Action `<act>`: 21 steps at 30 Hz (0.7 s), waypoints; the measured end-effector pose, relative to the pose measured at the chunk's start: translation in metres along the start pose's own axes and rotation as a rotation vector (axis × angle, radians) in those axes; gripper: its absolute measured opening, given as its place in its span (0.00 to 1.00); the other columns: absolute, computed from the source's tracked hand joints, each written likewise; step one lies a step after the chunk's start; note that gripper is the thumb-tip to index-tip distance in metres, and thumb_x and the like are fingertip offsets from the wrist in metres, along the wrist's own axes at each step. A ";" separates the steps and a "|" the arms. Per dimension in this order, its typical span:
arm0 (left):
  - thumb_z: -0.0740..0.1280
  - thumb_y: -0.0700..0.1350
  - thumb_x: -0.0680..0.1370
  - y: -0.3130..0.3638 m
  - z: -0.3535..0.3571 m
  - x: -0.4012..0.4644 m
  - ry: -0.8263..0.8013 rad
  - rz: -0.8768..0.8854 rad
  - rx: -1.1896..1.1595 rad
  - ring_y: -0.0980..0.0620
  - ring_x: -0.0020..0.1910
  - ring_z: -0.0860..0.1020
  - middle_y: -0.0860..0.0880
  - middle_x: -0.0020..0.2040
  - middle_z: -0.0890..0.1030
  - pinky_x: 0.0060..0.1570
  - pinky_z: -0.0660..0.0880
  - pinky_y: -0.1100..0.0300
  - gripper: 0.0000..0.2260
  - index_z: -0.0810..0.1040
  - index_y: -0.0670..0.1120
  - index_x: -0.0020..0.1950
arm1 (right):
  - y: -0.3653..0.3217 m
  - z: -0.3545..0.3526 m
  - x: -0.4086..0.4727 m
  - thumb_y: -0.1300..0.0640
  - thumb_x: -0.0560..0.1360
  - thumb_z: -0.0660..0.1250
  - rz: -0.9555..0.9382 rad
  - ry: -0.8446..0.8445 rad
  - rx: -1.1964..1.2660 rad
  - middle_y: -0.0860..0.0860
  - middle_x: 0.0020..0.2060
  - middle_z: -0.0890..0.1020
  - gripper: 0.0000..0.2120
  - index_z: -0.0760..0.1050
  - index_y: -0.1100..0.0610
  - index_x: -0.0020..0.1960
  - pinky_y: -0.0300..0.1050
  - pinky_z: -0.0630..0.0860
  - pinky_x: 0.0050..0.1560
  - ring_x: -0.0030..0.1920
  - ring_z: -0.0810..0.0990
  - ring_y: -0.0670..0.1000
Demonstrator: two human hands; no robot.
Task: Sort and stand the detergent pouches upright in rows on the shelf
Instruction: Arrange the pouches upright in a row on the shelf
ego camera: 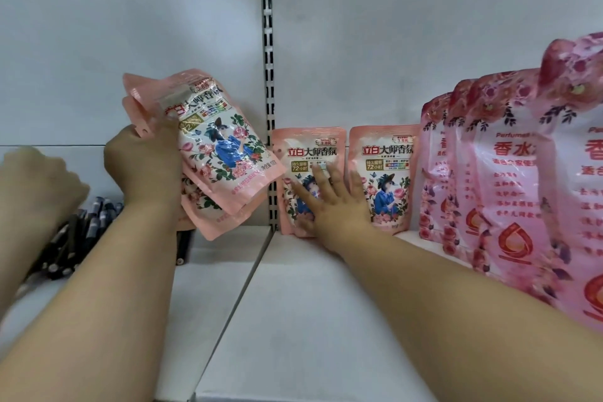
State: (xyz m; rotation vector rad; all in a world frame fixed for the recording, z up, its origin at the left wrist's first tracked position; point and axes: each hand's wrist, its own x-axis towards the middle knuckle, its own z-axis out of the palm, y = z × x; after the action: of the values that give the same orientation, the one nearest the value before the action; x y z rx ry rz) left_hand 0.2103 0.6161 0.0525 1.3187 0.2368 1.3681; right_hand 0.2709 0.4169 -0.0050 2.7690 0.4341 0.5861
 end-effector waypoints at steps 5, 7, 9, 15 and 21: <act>0.69 0.52 0.71 -0.002 0.000 -0.001 0.003 -0.011 -0.028 0.50 0.36 0.73 0.54 0.31 0.73 0.40 0.72 0.56 0.14 0.70 0.50 0.29 | -0.009 0.000 0.001 0.39 0.79 0.42 0.024 -0.006 -0.053 0.54 0.72 0.29 0.30 0.26 0.46 0.71 0.63 0.28 0.65 0.71 0.28 0.58; 0.68 0.53 0.72 -0.003 0.000 -0.003 0.007 -0.005 0.011 0.50 0.36 0.72 0.54 0.30 0.72 0.38 0.69 0.58 0.15 0.70 0.49 0.28 | -0.010 0.002 0.000 0.39 0.79 0.42 0.032 -0.003 -0.040 0.54 0.72 0.30 0.30 0.27 0.46 0.71 0.63 0.29 0.66 0.71 0.28 0.58; 0.68 0.55 0.71 -0.004 0.000 -0.001 0.004 -0.006 0.023 0.50 0.35 0.71 0.53 0.29 0.72 0.38 0.68 0.57 0.16 0.69 0.49 0.28 | -0.010 0.003 0.000 0.39 0.79 0.43 0.033 0.001 0.023 0.53 0.72 0.30 0.30 0.27 0.46 0.71 0.62 0.30 0.67 0.71 0.28 0.57; 0.70 0.54 0.70 0.000 0.001 -0.004 -0.027 -0.063 -0.027 0.51 0.36 0.73 0.54 0.31 0.74 0.39 0.70 0.58 0.15 0.70 0.49 0.29 | -0.005 -0.007 -0.006 0.41 0.79 0.49 0.006 0.106 0.332 0.51 0.75 0.37 0.31 0.36 0.45 0.75 0.56 0.33 0.70 0.74 0.34 0.54; 0.70 0.53 0.71 0.007 0.000 -0.012 -0.067 -0.118 -0.083 0.52 0.36 0.74 0.53 0.33 0.76 0.39 0.71 0.58 0.14 0.72 0.49 0.31 | 0.040 -0.001 -0.017 0.41 0.79 0.47 0.376 0.126 0.500 0.50 0.74 0.33 0.32 0.31 0.46 0.73 0.54 0.34 0.71 0.74 0.33 0.54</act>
State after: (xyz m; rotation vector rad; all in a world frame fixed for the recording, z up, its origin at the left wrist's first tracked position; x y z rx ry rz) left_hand 0.2028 0.6045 0.0509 1.2597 0.2072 1.2205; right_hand 0.2650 0.3742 0.0031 3.3389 0.0839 0.8374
